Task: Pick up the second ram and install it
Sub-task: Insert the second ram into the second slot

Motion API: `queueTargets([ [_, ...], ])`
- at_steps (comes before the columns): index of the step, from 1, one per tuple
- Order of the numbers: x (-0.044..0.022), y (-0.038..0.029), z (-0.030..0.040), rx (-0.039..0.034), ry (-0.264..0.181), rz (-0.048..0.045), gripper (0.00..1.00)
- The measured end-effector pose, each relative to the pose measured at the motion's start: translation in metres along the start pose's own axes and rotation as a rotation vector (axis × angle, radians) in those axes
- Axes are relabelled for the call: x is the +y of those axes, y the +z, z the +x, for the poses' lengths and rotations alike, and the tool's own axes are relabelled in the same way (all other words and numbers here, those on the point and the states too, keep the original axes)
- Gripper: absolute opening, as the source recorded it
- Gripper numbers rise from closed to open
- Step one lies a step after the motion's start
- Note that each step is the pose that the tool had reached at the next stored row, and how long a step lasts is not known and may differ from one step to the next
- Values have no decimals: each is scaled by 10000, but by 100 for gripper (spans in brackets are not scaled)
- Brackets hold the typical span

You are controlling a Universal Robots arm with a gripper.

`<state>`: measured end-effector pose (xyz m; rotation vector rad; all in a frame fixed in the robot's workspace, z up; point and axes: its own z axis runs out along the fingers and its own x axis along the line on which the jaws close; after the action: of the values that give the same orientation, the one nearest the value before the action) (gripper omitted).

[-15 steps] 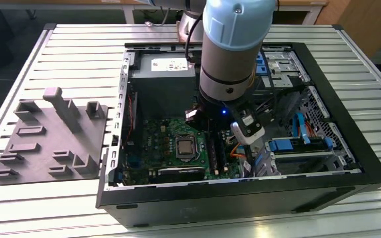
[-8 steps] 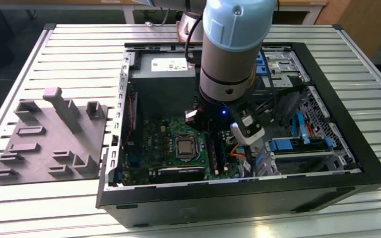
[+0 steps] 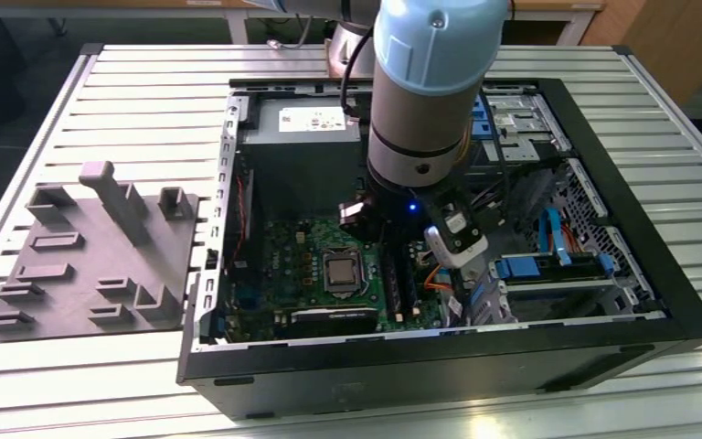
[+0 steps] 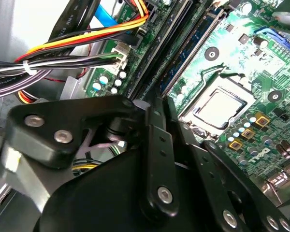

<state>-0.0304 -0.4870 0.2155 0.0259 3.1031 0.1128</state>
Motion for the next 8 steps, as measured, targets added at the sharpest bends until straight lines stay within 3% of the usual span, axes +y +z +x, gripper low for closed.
queueTargets([
  [2, 0, 0, 0, 0, 0, 1, 19],
  [3, 0, 0, 0, 0, 0, 0, 25],
  [8, 2, -33, -1, 0, 0, 1, 25],
])
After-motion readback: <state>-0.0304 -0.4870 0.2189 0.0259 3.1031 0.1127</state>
